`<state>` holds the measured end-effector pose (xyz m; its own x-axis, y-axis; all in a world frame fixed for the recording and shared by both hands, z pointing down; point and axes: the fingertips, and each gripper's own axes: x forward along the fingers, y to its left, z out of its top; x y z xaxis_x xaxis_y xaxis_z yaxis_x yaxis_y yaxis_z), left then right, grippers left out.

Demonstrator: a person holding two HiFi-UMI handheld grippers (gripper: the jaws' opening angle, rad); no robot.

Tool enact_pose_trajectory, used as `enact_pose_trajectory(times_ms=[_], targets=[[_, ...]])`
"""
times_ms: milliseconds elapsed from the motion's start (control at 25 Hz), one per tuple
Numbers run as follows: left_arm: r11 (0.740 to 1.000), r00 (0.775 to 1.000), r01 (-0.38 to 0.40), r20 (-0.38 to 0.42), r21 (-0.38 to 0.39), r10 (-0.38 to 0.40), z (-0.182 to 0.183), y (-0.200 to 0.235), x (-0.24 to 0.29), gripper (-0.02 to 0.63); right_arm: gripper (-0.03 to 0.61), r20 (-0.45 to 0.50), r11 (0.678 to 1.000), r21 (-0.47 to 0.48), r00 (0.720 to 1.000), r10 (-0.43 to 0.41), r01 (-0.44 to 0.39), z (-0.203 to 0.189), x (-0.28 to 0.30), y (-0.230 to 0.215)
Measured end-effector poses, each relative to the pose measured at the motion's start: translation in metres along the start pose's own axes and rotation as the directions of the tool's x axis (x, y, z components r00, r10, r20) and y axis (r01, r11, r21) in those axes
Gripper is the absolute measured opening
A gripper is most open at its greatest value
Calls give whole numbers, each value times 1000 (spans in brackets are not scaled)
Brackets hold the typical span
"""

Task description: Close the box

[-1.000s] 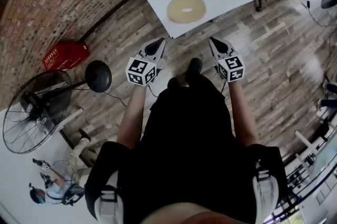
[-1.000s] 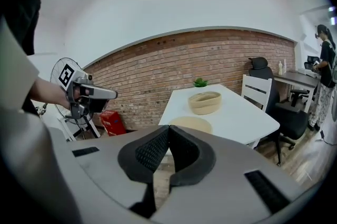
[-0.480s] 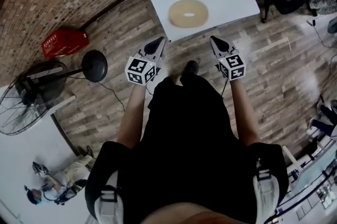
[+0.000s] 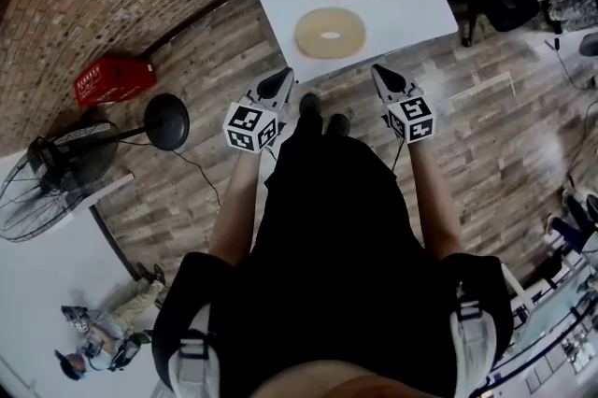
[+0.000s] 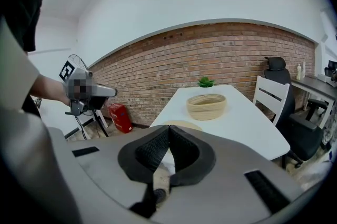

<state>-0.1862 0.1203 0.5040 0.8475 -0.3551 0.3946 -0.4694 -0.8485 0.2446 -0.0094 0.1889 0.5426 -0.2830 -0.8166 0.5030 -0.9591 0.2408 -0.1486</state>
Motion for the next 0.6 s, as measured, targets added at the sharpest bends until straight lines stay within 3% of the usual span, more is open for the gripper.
enact_pose_trajectory(times_ms=[600], targets=[[999, 999, 48, -19, 5, -48, 22, 42, 37, 20, -3, -4, 997, 43, 998, -70, 71, 22, 28, -28]])
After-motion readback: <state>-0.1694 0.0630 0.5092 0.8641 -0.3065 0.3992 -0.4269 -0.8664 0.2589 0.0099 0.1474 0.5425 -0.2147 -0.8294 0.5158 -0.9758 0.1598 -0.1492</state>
